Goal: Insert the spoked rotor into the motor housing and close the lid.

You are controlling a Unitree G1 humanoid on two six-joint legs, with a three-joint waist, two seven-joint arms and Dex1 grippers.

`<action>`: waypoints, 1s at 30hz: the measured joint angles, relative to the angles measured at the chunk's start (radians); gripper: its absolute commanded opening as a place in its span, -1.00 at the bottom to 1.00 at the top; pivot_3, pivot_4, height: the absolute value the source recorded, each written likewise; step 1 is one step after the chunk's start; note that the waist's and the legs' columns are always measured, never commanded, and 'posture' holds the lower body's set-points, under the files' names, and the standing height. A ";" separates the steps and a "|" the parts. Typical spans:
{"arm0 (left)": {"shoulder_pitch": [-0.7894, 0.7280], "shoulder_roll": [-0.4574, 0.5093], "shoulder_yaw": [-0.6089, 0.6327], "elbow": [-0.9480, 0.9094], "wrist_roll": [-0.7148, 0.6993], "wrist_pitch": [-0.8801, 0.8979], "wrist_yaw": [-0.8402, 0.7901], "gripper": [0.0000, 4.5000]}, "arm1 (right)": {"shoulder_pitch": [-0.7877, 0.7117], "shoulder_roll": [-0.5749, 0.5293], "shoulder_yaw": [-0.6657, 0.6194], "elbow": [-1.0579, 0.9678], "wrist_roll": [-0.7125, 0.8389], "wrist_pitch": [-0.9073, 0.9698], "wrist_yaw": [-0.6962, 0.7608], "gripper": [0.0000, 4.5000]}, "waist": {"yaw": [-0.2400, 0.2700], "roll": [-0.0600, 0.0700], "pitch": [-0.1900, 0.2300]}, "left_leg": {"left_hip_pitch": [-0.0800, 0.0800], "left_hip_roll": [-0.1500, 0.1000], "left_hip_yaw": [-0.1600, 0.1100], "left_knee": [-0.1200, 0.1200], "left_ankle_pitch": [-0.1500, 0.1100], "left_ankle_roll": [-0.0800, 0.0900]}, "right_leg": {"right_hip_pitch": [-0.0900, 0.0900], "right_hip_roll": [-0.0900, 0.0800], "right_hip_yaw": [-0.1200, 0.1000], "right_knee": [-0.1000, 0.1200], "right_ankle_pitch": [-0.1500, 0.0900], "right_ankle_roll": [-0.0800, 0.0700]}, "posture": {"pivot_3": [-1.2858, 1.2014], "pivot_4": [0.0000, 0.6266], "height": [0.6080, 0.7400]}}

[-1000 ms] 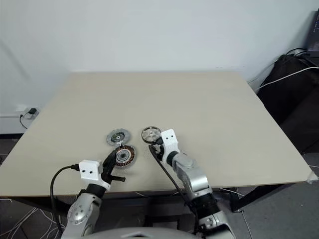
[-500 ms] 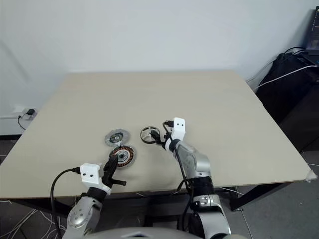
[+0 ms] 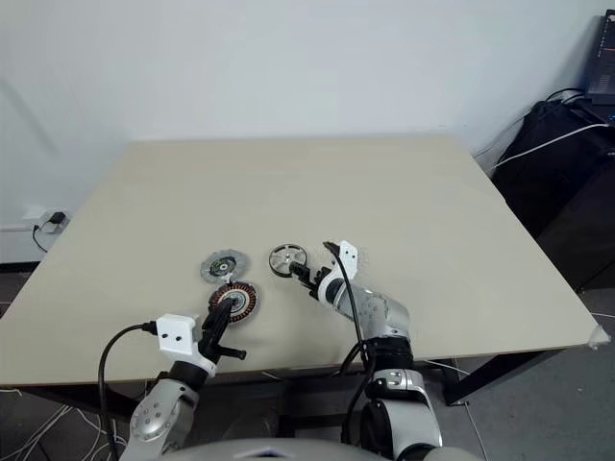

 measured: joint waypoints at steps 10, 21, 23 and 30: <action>0.037 0.018 -0.024 0.006 0.017 -0.046 -0.020 -1.00 | -0.035 -0.004 -0.025 0.075 0.054 -0.011 0.007 0.97 | -0.002 0.001 0.000 | 0.000 0.000 0.000 -0.001 0.000 0.000 | 0.000 0.000 0.000 0.000 0.000 -0.001 | 0.03 -1.00 1.00; 0.028 0.016 -0.030 0.051 0.016 -0.079 -0.032 -1.00 | -0.117 -0.014 -0.091 0.223 0.112 -0.090 -0.010 0.97 | -0.005 0.003 0.000 | 0.000 0.000 0.000 -0.001 0.000 0.000 | 0.000 0.000 0.000 0.000 0.000 0.000 | 0.03 -1.00 1.00; 0.025 0.017 -0.029 0.067 0.015 -0.090 -0.035 -1.00 | -0.123 -0.015 -0.093 0.236 0.120 -0.094 -0.010 0.97 | -0.005 0.003 0.000 | 0.000 0.000 0.000 -0.001 0.000 0.000 | 0.000 0.000 0.000 0.000 0.000 0.000 | 0.03 -1.00 1.00; 0.018 0.017 -0.028 0.122 0.012 -0.117 -0.043 -1.00 | -0.130 -0.015 -0.092 0.253 0.131 -0.096 -0.003 0.97 | -0.007 0.003 0.000 | 0.000 0.000 0.000 -0.001 0.000 0.000 | 0.000 0.000 0.000 0.000 0.000 0.000 | 0.03 -1.00 1.00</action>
